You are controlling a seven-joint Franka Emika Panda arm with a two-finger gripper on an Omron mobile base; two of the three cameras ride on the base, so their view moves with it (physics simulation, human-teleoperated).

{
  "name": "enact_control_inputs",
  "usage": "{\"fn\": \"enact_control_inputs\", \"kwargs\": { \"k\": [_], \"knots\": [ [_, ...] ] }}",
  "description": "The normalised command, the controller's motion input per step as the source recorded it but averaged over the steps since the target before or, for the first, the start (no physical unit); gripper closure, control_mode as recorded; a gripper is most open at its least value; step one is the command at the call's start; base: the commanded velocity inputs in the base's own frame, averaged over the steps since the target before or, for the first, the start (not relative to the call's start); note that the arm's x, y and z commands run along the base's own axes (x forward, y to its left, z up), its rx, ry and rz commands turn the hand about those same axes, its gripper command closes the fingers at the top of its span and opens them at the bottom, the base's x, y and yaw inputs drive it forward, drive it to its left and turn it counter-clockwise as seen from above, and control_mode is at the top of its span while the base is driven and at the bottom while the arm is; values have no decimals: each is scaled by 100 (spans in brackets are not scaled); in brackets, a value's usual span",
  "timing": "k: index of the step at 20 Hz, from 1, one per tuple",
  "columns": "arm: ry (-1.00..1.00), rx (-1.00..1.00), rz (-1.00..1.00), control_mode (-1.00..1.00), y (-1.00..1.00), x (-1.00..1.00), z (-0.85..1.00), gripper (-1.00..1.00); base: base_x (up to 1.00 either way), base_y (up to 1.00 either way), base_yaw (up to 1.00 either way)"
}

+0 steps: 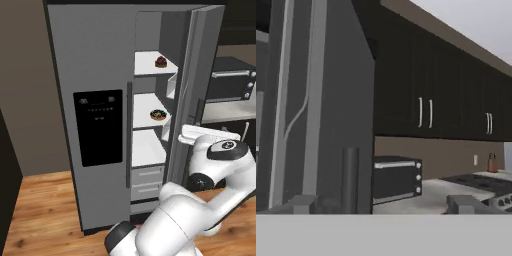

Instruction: Take the cake and donut from the fridge and place them on the empty tray on the dining counter.

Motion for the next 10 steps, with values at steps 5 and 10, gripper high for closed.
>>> {"fn": "enact_control_inputs", "kwargs": {
  "k": [5, 10],
  "knots": [
    [-37, 2, 2, -100, 100, 0, 60, -100, 0, 0, 0],
    [-6, 8, 1, -100, 100, 3, 91, -100, 0, 0, 0]
  ]
}}
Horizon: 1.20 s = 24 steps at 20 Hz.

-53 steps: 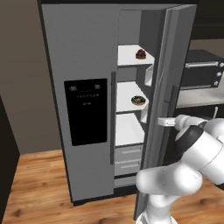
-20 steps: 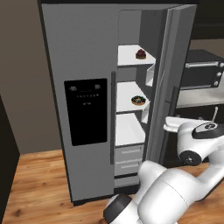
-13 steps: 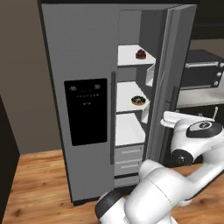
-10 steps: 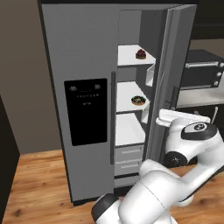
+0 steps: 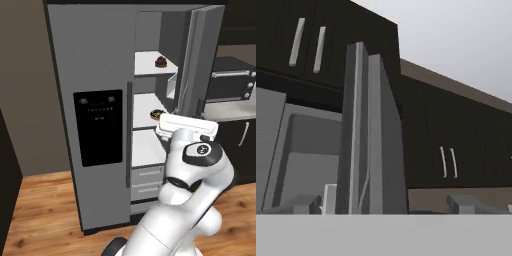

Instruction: Take the cake and donut from the fridge and place them on the empty tray on the dining counter.

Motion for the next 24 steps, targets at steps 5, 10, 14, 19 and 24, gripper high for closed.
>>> {"fn": "enact_control_inputs", "kwargs": {
  "k": [5, 10, 14, 19, 24],
  "knots": [
    [-3, 2, 0, -100, 100, 19, 56, -100, 0, 0, 0],
    [-26, 0, 2, -100, 100, 19, 9, -100, 0, 0, 0],
    [20, 1, 4, -100, 98, 9, -9, -100, 0, 0, 0],
    [24, 41, 6, -100, 92, 33, 1, -100, 0, 0, 0],
    [66, 61, 32, -100, 59, 28, 26, -100, 0, 0, 0]
  ]
}}
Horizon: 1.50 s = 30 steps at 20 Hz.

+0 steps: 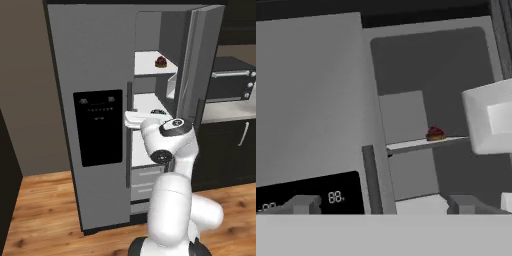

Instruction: Take the cake and donut from the fridge and place them on the empty tray on the dining counter.

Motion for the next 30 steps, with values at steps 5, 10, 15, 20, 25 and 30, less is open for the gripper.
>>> {"fn": "enact_control_inputs", "kwargs": {
  "k": [5, 10, 15, 20, 25, 30],
  "knots": [
    [80, 43, 47, -100, 76, 0, 43, -100, 0, 0, 0],
    [60, 17, 28, -100, 100, 0, 34, -100, 0, 0, 0],
    [18, -16, 0, -100, 100, -24, 36, -100, 0, 0, 0],
    [10, -14, -14, -100, 99, -48, 36, -100, 0, 0, 0],
    [15, -13, -13, -100, 83, -46, 30, -100, 0, 0, 0],
    [47, 17, -2, -100, 41, -24, 41, -100, 0, 0, 0]
  ]
}}
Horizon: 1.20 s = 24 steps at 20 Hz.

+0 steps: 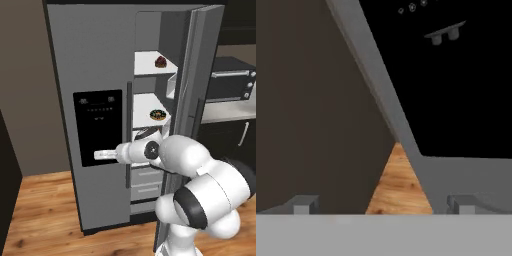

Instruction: Take the cake and donut from the fridge and place them on the empty tray on the dining counter.

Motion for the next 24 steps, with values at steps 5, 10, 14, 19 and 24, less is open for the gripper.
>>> {"fn": "enact_control_inputs", "kwargs": {
  "k": [5, 10, 14, 19, 24],
  "knots": [
    [58, 21, -10, -100, 25, -28, 69, -100, 0, 0, 0],
    [17, -3, -71, -100, 6, -9, 36, -100, 0, 0, 0],
    [13, -18, -76, -100, 19, 0, 48, -100, 0, 0, 0],
    [11, -20, -66, -100, 43, 3, 70, -100, 0, 0, 0],
    [9, -15, -71, -100, 38, 0, 66, -100, 0, 0, 0]
  ]
}}
